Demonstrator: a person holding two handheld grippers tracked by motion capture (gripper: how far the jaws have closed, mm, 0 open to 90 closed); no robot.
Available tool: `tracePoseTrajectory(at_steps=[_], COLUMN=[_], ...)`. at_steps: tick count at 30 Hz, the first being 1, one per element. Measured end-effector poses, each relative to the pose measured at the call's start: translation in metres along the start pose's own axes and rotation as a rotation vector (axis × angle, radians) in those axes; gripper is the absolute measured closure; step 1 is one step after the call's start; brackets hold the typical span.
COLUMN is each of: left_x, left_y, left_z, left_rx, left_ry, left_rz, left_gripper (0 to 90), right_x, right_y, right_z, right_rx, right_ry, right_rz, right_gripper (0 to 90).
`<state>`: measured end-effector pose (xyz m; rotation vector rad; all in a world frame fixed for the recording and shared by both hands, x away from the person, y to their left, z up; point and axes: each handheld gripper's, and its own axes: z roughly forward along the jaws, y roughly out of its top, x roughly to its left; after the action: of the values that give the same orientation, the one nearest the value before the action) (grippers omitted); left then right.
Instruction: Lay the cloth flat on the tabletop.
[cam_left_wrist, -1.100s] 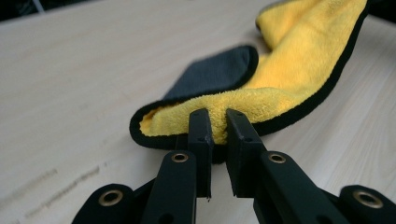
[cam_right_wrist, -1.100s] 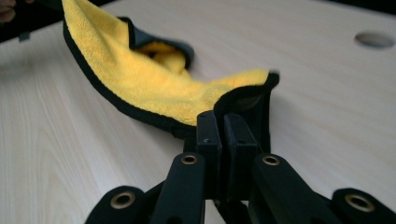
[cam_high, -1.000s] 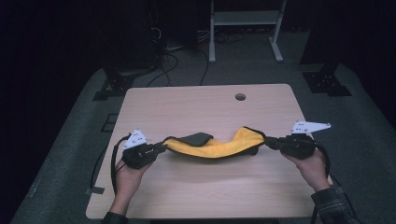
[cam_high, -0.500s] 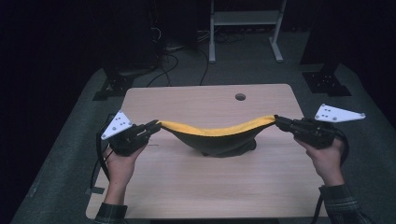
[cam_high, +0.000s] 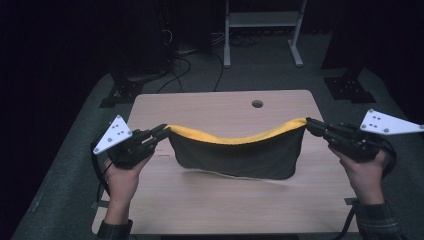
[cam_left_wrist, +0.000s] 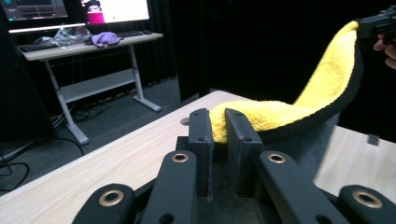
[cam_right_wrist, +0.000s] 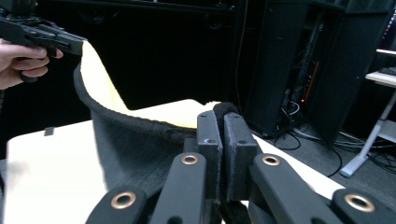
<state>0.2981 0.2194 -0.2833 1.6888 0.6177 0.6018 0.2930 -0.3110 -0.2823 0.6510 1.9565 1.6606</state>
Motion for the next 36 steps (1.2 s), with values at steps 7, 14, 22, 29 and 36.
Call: tracePoseTrajectory(at_steps=[7, 14, 22, 29, 36], left_x=[0.042, 0.053, 0.057, 0.050, 0.043], left_y=[0.005, 0.026, -0.027, -0.066, -0.081], left_z=[0.041, 0.049, 0.059, 0.060, 0.051], left_rx=[0.006, -0.064, 0.035, 0.129, 0.159], left_ry=[0.030, 0.075, 0.040, -0.003, -0.027], left_rz=[-0.039, 0.030, -0.051, -0.104, -0.130], left_gripper=[82.1, 82.1, 82.0, 82.0, 82.0], right_x=[-0.039, -0.057, -0.055, -0.042, -0.035], right_y=[0.001, 0.023, -0.025, -0.072, -0.084], right_z=[0.036, 0.053, 0.062, 0.073, 0.068], right_rx=[0.022, -0.010, 0.080, 0.200, 0.236], right_ry=[-0.044, -0.080, -0.056, -0.011, 0.006], right_rz=[0.048, 0.027, 0.094, 0.129, 0.137], right_gripper=[85.5, 85.5, 85.5, 85.4, 85.4])
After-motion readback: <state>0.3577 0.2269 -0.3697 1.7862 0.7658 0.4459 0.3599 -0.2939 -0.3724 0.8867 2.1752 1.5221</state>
